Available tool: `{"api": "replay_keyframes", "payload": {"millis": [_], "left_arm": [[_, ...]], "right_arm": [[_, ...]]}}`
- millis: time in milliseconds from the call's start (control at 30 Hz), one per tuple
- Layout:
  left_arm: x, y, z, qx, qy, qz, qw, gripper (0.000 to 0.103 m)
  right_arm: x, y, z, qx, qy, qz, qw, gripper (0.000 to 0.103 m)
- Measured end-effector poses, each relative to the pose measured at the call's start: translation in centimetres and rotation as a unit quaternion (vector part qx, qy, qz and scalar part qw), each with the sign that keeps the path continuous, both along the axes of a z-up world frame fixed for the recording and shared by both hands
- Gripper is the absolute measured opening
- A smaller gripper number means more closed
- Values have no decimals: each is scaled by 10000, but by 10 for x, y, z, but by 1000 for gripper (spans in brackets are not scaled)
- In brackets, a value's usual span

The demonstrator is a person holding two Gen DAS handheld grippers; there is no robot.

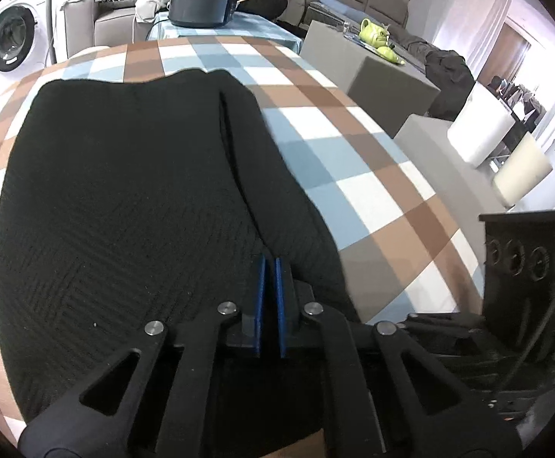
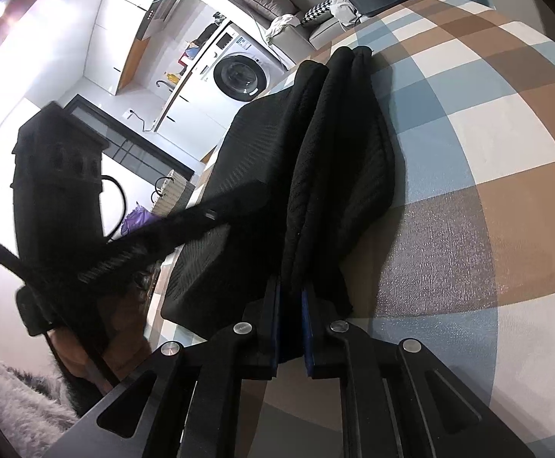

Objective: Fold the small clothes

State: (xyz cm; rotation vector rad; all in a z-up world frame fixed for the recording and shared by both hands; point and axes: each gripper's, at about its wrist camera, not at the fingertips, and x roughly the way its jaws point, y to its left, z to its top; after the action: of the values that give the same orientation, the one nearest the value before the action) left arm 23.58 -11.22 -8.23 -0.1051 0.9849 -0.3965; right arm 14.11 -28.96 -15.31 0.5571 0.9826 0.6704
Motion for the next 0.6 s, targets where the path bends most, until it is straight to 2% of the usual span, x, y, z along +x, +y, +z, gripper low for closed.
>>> {"api": "replay_keyframes", "payload": {"millis": [100,500,567,600], "left_arm": [[0,4,0,-86,24,22,10000,3],[-3,15,-4,42,148,149,9998,4],[-3,17,-6,90,169,220,9996,11],[-2,17,-6,120,172,248,9995,18]], "right_arm": [[0,1,2,-70,21,-33,10000,10],[12,6,11,-163,-77,-142,9997,13],[18,12,7,-315,34,-126,9994,13],[20,13,7,-334,39,-129,9994,13]]}}
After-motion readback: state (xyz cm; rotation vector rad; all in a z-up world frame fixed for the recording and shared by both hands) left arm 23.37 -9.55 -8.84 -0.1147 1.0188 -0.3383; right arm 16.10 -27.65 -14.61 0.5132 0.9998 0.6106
